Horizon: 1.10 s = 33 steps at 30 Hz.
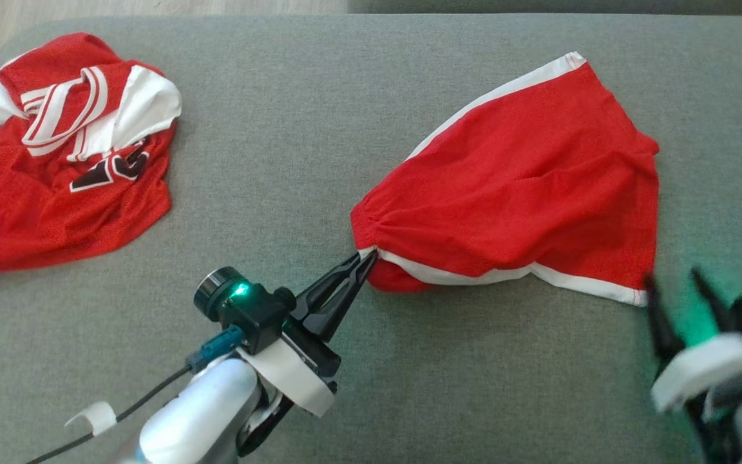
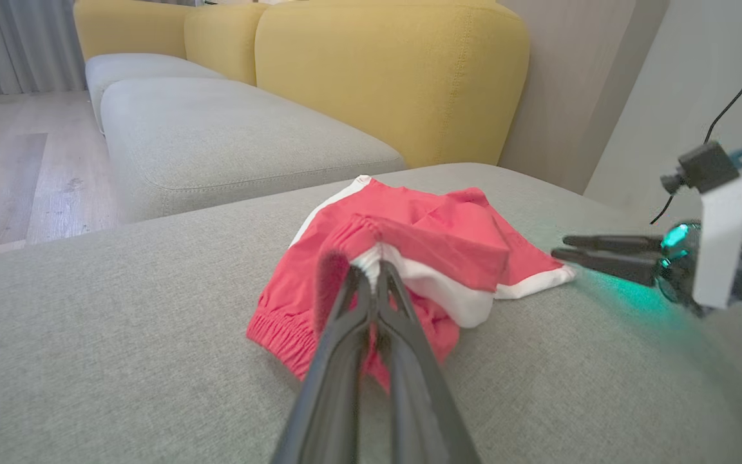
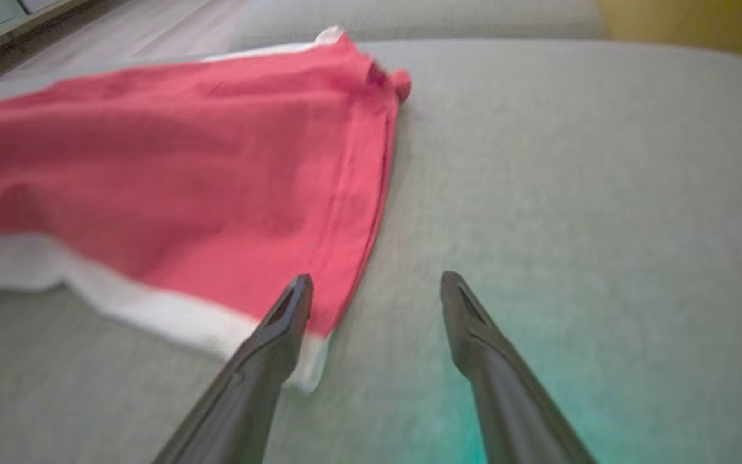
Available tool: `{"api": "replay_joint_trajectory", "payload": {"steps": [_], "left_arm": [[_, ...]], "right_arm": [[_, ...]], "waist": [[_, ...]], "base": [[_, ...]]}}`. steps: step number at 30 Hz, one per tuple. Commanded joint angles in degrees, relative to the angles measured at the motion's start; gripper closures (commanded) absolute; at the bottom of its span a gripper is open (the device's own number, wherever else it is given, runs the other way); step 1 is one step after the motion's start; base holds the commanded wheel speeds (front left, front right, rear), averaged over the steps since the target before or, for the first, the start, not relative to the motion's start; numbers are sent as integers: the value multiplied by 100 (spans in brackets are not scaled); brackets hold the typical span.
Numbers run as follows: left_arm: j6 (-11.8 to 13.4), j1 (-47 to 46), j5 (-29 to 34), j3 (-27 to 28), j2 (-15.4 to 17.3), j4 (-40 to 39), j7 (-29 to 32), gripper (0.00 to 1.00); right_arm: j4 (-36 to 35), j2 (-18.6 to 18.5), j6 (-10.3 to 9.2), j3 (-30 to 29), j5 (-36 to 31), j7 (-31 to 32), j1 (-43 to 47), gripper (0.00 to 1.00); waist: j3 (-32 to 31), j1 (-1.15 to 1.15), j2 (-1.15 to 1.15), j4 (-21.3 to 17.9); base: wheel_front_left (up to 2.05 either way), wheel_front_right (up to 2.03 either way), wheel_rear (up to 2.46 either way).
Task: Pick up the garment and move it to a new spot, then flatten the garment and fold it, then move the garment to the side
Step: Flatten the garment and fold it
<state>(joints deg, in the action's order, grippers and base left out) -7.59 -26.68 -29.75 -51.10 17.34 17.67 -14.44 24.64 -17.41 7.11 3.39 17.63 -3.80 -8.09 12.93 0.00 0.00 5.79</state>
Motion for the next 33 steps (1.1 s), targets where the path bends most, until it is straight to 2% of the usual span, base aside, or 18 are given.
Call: {"api": "replay_joint_trajectory", "payload": {"steps": [1,5,14,17,18,19,20,21,22,33], "left_arm": [[11,-119,9,284,63,-124,-55,100],[10,-44,45,365,39,-134,-55,100],[10,-33,8,270,20,-104,-55,100],[10,-16,-13,254,27,-94,-55,100],[10,-6,-19,255,33,-92,-55,100],[10,9,-25,259,41,-88,-55,100],[10,25,-29,265,51,-84,-55,100],[10,41,-32,273,59,-80,-55,100],[10,60,-34,282,67,-77,-55,100],[10,106,-14,302,82,-91,-56,100]], "right_arm": [[-399,14,37,139,-44,-36,199,0],[-839,324,37,100,-143,143,637,0],[-998,604,37,17,-361,372,898,1],[-1043,702,37,-80,-396,451,1004,18],[-1068,729,37,-100,-399,463,1031,36],[-1088,749,37,-111,-407,479,1057,60],[-1107,766,37,-119,-415,492,1079,74],[-1123,780,37,-125,-420,501,1096,95],[-1138,791,37,-134,-423,498,1106,100],[-1088,649,37,-130,-463,520,978,100]], "waist": [[-4,0,0,-20],[15,0,0,-57],[-43,0,0,12],[-83,0,0,30],[-98,0,0,29],[-115,0,0,23],[-133,0,0,14],[-151,0,0,3],[-171,0,0,-12],[-227,0,0,-88]], "base": [[0,0,0],[0,0,0],[0,0,0],[0,0,0],[0,0,0],[0,0,0],[0,0,0],[0,0,0],[0,0,0],[0,0,0]]}}
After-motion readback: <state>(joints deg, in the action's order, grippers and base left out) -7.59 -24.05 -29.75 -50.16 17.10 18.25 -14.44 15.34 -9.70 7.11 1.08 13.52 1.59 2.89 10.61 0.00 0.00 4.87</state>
